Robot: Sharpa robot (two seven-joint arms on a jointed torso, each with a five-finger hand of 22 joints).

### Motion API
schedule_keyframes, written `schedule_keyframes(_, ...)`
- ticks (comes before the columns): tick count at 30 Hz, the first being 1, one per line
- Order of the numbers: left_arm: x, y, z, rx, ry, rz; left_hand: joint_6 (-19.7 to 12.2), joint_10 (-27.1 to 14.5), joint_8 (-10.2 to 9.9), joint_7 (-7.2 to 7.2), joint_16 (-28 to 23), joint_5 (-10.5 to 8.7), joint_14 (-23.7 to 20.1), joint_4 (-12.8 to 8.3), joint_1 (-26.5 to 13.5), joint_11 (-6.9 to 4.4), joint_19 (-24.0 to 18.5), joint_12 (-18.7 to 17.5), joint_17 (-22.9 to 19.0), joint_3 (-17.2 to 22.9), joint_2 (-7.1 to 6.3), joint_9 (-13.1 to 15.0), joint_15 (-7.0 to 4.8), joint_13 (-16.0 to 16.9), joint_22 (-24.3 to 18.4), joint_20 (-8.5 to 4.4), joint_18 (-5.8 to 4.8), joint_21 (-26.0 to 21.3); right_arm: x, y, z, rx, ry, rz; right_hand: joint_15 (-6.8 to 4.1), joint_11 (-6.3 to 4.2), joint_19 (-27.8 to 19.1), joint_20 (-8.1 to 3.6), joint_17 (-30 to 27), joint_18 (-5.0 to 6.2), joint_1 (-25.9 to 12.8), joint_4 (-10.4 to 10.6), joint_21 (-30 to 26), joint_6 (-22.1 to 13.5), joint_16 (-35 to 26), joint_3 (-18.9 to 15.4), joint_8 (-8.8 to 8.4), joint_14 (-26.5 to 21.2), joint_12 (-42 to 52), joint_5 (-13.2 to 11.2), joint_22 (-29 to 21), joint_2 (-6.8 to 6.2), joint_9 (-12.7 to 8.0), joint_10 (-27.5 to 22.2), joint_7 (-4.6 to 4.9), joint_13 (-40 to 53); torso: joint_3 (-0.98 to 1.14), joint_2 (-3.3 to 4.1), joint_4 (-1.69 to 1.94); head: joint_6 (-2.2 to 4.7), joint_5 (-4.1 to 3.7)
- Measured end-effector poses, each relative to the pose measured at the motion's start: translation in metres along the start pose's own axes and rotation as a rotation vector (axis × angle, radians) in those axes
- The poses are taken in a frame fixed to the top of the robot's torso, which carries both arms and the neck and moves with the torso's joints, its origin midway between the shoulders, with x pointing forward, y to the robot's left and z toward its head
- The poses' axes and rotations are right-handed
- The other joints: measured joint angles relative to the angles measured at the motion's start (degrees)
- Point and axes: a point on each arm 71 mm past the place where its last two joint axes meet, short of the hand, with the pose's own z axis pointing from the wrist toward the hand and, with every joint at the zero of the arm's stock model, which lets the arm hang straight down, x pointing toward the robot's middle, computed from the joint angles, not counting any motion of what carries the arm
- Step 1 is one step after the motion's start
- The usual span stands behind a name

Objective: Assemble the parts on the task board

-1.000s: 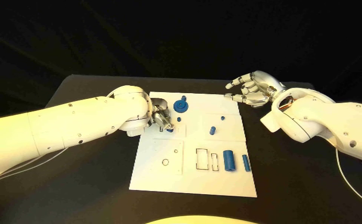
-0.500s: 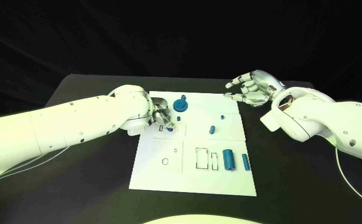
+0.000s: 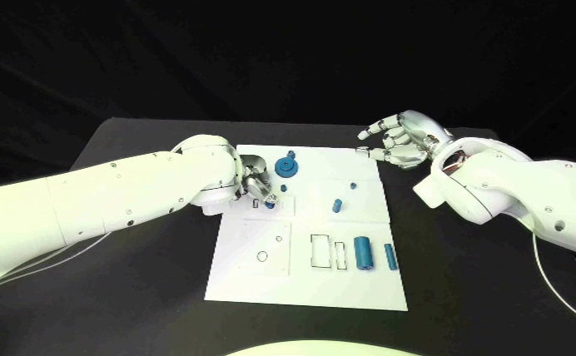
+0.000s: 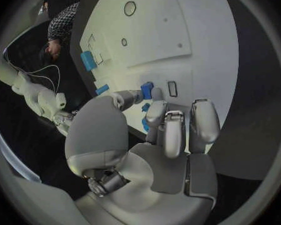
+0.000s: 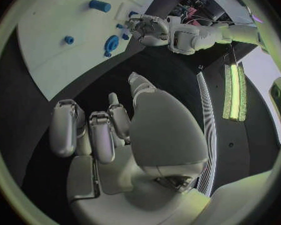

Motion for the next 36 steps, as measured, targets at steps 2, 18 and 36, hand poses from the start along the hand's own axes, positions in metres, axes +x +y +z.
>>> schedule_keyframes(2, 0.0000, 0.0001, 0.0001, -0.001, 0.000, -0.001, 0.1, 0.1, 0.0, -0.06, 0.0, -0.19, -0.2, -0.4, -0.4, -0.10, 0.0, 0.0, 0.0, -0.4, 0.19, 0.2, -0.25, 0.1, 0.0, 0.00, 0.00, 0.0, 0.0000, 0.0000, 0.0000, 0.000, 0.000, 0.000, 0.00, 0.00, 0.0, -0.03, 0.0, 0.00, 0.0, 0.0, -0.1, 0.1, 0.0, 0.0, 0.00, 0.0, 0.0, 0.0, 0.0, 0.00, 0.0, 0.0, -0.09, 0.0, -0.01, -0.01, 0.00, 0.00, -0.01)
schedule_keyframes(18, 0.0004, 0.0009, 0.0007, -0.004, 0.003, -0.005, 2.7, 0.2, -0.9, -1.98, 0.2, -1.10, 0.0, -0.8, -2.1, -0.20, 0.2, 0.0, 0.0, -6.2, 0.79, 0.5, -0.40, 0.7, 0.2, -0.22, 0.00, 0.0, -0.0001, 0.0000, -0.0002, -0.001, 0.000, 0.000, 0.00, 0.00, -0.2, -0.21, 0.0, 0.00, 0.0, 0.0, -0.2, 0.4, 0.0, 0.0, 0.00, 0.0, 0.0, 0.0, 0.0, 0.01, 0.0, 0.0, 0.03, -0.1, -0.01, -0.02, 0.01, -0.01, -0.07)
schedule_keyframes(36, 0.0018, 0.0021, 0.0016, -0.009, 0.007, -0.008, 3.1, 0.2, -1.6, -2.10, 0.2, -1.31, 0.0, 3.0, -2.4, -0.20, 0.4, 0.0, 0.0, -12.6, 1.09, 0.7, -0.40, 1.0, 0.2, -0.42, 0.00, 0.0, -0.0004, -0.0002, -0.0004, -0.001, -0.001, 0.000, 0.00, 0.00, -0.2, -0.21, 0.0, 0.01, -0.2, 0.0, -0.5, 0.4, 0.0, 0.0, 0.00, 0.0, 0.0, 0.0, 0.0, 0.24, 0.0, 0.0, 0.02, -0.1, -0.01, -0.01, 0.03, 0.01, -0.14)
